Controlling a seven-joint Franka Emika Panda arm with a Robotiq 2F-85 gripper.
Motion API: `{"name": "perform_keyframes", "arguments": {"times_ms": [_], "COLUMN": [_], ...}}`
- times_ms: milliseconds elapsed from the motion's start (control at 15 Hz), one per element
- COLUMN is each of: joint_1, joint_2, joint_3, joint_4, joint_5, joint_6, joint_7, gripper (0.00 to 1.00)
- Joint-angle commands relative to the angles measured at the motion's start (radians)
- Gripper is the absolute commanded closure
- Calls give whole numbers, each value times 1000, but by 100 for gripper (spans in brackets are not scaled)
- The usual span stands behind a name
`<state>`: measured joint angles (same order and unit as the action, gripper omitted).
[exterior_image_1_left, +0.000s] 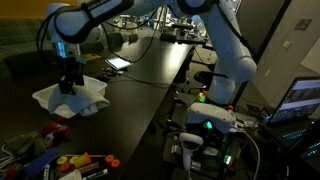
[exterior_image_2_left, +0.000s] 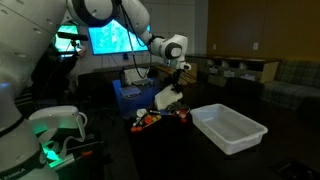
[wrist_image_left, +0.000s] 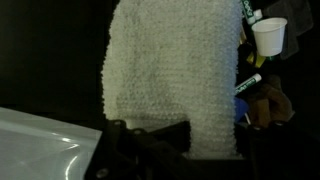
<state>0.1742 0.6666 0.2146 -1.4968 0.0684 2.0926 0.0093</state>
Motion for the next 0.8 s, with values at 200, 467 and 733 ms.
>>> {"name": "perform_keyframes", "arguments": {"times_ms": [200, 467, 733], "joint_1": [-60, -94, -111], "joint_2": [-45, 37, 169], "joint_3": [-71, -114, -140], "joint_4": [101, 233, 383], "joint_5": [-22, -37, -42], "joint_6": [-219, -167, -27], "joint_7": [-124, -179, -175], "gripper": [91, 92, 92]}}
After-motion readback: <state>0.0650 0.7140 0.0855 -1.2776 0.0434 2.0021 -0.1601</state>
